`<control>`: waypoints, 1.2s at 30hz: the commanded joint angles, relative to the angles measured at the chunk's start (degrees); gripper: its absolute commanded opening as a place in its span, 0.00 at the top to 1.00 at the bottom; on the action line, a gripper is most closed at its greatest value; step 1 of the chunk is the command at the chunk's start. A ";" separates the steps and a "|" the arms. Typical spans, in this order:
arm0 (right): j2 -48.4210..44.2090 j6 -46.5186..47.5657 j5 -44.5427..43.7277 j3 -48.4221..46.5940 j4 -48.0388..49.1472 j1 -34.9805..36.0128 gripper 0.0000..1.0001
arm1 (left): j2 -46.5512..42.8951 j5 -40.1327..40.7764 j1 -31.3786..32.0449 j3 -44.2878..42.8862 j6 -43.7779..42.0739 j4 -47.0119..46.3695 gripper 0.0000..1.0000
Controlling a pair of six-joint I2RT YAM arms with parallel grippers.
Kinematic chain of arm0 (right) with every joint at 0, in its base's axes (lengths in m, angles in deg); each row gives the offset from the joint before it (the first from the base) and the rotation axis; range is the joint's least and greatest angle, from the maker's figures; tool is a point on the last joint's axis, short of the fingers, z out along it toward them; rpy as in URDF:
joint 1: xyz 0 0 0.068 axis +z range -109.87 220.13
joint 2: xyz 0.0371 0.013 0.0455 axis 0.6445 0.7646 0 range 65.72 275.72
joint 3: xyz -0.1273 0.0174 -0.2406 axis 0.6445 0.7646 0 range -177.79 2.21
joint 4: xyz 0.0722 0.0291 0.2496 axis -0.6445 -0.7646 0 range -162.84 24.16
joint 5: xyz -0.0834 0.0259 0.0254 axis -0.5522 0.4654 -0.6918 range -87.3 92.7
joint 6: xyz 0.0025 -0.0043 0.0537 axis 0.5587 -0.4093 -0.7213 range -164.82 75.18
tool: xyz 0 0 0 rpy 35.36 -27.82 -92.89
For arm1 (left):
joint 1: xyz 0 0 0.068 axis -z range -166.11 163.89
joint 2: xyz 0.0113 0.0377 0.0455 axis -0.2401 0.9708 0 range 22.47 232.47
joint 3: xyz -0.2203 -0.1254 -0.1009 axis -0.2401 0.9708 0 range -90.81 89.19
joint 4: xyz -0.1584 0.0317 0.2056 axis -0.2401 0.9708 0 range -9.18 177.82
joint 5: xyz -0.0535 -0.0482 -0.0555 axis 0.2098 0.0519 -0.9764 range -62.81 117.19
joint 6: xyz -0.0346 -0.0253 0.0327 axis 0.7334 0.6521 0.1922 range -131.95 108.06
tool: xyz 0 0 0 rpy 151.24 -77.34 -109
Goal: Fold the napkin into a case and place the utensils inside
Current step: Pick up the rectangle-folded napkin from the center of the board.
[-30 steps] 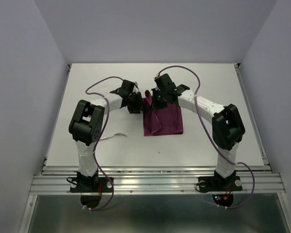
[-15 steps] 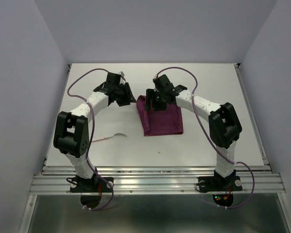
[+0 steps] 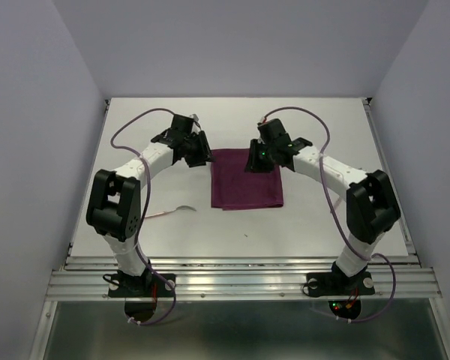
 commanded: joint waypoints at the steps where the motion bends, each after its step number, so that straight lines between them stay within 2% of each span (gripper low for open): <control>1: -7.04 -0.16 -0.78 7.18 2.40 -4.66 0.72 | 0.87 -1.89 2.95 -0.69 0.68 -1.38 0.50; 2: -9.22 -0.07 -0.78 8.94 2.40 -5.37 0.77 | 0.78 -2.33 3.12 0.80 0.85 -2.26 0.50; 8: -14.25 0.37 -0.51 18.27 2.31 -10.47 0.79 | 0.08 -2.24 3.12 3.71 0.59 -3.23 0.50; 19: -11.89 2.30 1.60 13.88 2.92 -9.78 0.79 | -0.45 1.44 2.95 1.61 -0.64 -0.60 0.51; 20: -11.62 2.57 0.29 12.74 2.58 -8.29 0.78 | -0.89 2.67 2.60 1.34 -0.81 0.62 0.50; 21: -10.31 3.26 -1.29 11.25 1.09 -6.62 0.71 | -1.32 2.76 1.29 0.82 -0.99 1.16 0.50; 22: -9.26 3.45 -3.92 7.67 0.29 -3.30 0.69 | -2.72 2.77 0.32 0.73 -1.25 1.60 0.50; 26: -2.67 3.54 -7.89 -0.17 -0.77 3.67 0.65 | -8.00 4.07 -6.27 0.55 -1.61 4.84 0.50; 28: 2.41 3.62 -10.17 -5.60 -1.56 7.17 0.60 | -11.41 6.00 -9.95 0.46 -1.69 6.69 0.49; 31: 10.40 4.24 -13.08 -14.38 -4.62 10.43 0.55 | -15.37 8.12 -13.57 0.55 -0.91 8.36 0.48; 36: 18.78 4.59 -15.80 -23.72 -6.22 12.64 0.54 | -19.43 9.45 -16.82 1.60 -0.73 9.25 0.47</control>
